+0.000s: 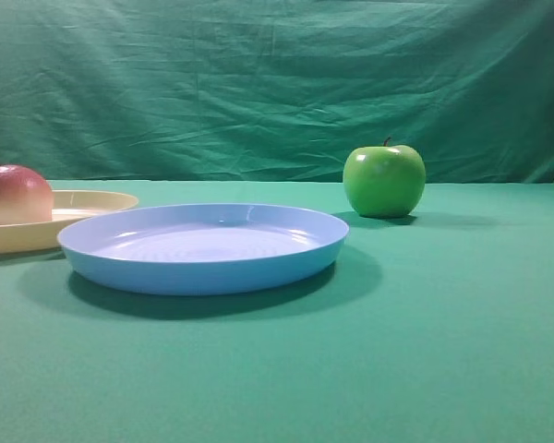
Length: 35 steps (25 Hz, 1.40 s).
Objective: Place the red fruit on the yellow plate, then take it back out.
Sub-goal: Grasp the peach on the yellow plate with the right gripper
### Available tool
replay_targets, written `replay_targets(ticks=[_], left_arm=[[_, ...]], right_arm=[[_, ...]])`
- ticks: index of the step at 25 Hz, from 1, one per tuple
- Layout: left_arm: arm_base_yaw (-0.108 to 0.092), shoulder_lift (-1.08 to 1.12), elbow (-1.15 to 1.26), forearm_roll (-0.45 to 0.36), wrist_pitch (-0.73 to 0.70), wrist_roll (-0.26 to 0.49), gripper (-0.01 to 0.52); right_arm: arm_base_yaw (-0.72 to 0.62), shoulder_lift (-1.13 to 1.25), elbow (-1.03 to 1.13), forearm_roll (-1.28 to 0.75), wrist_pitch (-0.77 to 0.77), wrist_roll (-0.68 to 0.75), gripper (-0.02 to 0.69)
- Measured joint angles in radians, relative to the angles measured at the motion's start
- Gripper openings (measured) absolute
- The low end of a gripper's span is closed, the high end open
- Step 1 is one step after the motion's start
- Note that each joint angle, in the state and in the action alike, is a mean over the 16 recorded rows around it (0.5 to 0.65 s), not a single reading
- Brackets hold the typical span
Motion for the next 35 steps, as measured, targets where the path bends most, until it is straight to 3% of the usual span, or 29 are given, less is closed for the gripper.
replay_targets(ticks=[17,26,35], left_arm=[[0.0,0.0,0.0,0.0,0.0,0.0,0.0],[0.0,0.0,0.0,0.0,0.0,0.0,0.0],[0.0,0.0,0.0,0.0,0.0,0.0,0.0]], right_arm=[[-0.102,-0.536,0.556,-0.045,-0.238,-0.258,0.0],[-0.102,-0.782,0.843,-0.054,-0.349,-0.283,0.0],[-0.102,-0.833,0.978,-0.055,-0.363,-0.284,0.0]])
